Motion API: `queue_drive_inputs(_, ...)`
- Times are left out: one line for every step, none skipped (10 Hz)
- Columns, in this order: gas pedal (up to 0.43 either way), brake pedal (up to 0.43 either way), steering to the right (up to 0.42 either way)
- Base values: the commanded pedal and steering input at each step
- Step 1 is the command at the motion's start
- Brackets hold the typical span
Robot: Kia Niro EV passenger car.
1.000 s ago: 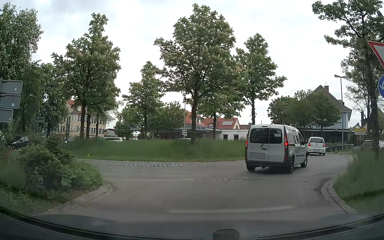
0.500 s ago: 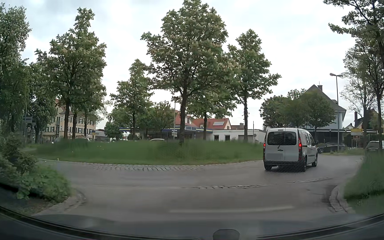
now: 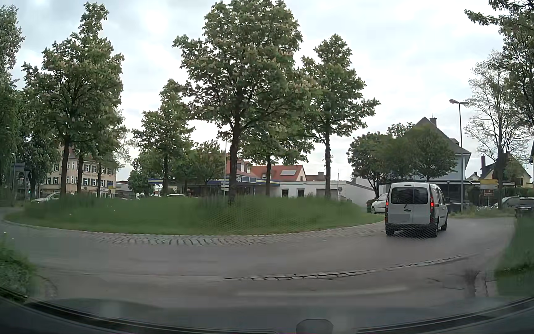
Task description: Follow the waypoints while adhering to traffic rules and regulations
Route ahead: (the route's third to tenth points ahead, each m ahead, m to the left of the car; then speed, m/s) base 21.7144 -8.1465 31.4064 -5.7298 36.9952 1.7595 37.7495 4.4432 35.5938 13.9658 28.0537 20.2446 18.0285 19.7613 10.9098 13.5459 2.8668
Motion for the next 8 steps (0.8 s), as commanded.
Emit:
queue_drive_inputs(0.0,0.0,0.168)
queue_drive_inputs(0.0,0.0,0.167)
queue_drive_inputs(0.0,0.079,0.165)
queue_drive_inputs(0.0,0.171,0.164)
queue_drive_inputs(0.0,0.213,0.164)
queue_drive_inputs(0.0,0.244,0.165)
queue_drive_inputs(0.0,0.256,0.165)
queue_drive_inputs(0.0,0.256,0.163)
